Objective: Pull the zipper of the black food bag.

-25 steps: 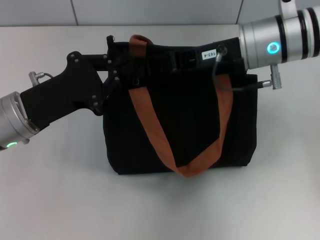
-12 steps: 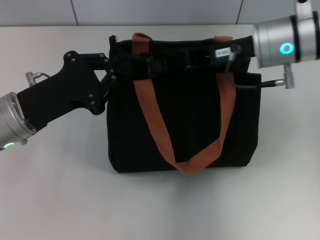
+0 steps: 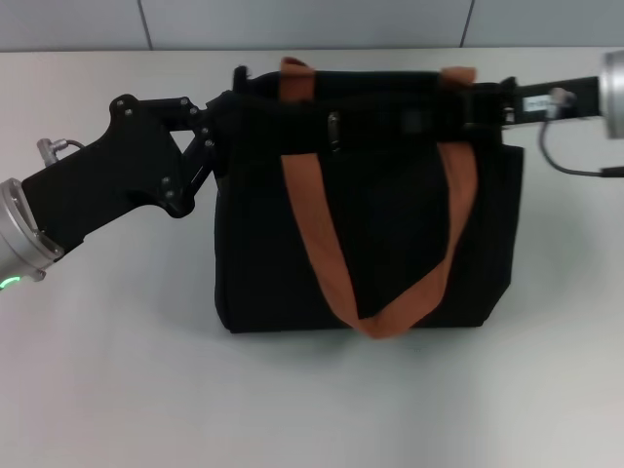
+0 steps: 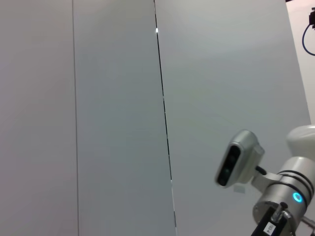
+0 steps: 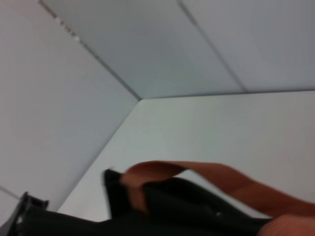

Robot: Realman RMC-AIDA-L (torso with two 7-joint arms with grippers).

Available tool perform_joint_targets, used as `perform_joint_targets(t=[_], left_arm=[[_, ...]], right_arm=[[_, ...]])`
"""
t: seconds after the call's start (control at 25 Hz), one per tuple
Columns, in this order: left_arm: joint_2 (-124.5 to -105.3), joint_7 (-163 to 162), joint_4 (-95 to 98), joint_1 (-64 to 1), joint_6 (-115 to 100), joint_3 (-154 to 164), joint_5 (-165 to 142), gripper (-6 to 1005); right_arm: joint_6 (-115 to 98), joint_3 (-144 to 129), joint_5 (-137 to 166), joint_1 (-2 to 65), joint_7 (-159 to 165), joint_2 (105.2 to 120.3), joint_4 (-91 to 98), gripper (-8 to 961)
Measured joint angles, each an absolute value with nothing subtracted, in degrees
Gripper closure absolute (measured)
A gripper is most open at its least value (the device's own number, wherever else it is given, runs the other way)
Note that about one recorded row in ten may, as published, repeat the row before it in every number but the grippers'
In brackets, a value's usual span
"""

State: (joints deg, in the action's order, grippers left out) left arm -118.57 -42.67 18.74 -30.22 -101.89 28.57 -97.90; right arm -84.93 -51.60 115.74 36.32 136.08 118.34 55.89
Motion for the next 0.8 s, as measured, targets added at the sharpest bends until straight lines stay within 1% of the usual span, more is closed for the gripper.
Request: perform_joint_targets(t=[0.12, 0.28, 0.36, 0.56, 0.64, 0.8], left_arm=[[-118.55, -42.8, 18.9, -30.2, -101.8, 28.6, -97.8, 976], [-118.54, -42.8, 18.9, -30.4, -101.8, 28.5, -97.7, 976], [-118.54, -42.8, 18.8, -30.6, -101.8, 28.5, -97.7, 976], [-118.56, -42.8, 18.7, -30.9, -101.8, 28.6, -97.7, 976], [-118.56, -42.8, 18.7, -30.9, -101.7, 28.6, -97.7, 976], [-118.65, -42.8, 18.6, -30.9, -101.7, 28.6, -97.8, 975]], right_arm=[[-87.6, -48.8, 114.9, 34.6, 135.7, 118.27, 57.4, 956], [-92.2, -47.5, 109.8, 34.5, 133.2, 118.21, 57.4, 955], [-93.4, -47.7, 109.0, 35.0, 132.9, 118.21, 57.4, 954], [-94.8, -48.9, 109.0, 38.1, 132.1, 118.56, 56.4, 895], [-94.4, -49.8, 109.1, 39.2, 132.2, 118.48, 55.3, 833], [-93.1, -51.8, 109.8, 42.9, 132.6, 117.52, 50.5, 709]])
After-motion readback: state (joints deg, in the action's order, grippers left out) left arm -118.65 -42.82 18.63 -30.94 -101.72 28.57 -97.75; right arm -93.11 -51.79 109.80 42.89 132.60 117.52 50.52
